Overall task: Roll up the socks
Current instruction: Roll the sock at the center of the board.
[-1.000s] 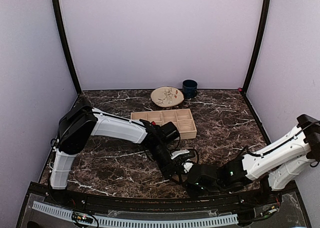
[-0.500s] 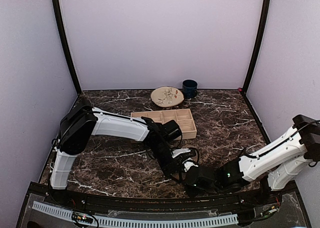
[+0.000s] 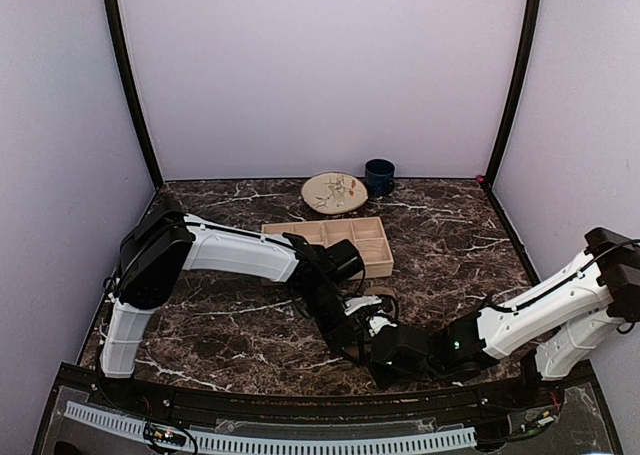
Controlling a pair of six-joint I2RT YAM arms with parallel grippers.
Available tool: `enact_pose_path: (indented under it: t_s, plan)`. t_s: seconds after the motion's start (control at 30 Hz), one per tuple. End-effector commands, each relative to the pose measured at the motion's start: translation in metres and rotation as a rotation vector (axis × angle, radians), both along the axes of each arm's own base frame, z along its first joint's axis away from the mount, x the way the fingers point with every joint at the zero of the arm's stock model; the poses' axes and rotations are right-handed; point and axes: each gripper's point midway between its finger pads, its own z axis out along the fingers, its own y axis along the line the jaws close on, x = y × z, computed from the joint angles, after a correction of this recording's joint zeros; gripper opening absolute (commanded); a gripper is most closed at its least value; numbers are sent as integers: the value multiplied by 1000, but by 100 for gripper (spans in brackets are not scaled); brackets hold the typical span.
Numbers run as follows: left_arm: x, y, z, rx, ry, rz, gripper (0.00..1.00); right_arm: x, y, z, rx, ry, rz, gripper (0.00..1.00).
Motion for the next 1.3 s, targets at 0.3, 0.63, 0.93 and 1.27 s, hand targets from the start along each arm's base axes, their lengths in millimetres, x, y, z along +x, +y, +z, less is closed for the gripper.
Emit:
enact_pose_path:
  t_s: [0.3,0.63,0.93,1.27]
  plan:
    - [3,137,-145,692,-51,35,63,14,-1,23,70,-52,-62,4]
    - [9,139,-149,698,-1,93,63,13,-14,23,71,-39,-90,4]
    - [15,139,-147,673,47,137,63,11,-22,19,64,-28,-98,4]
    - [18,141,-146,664,93,208,63,9,-27,16,64,-12,-108,4]
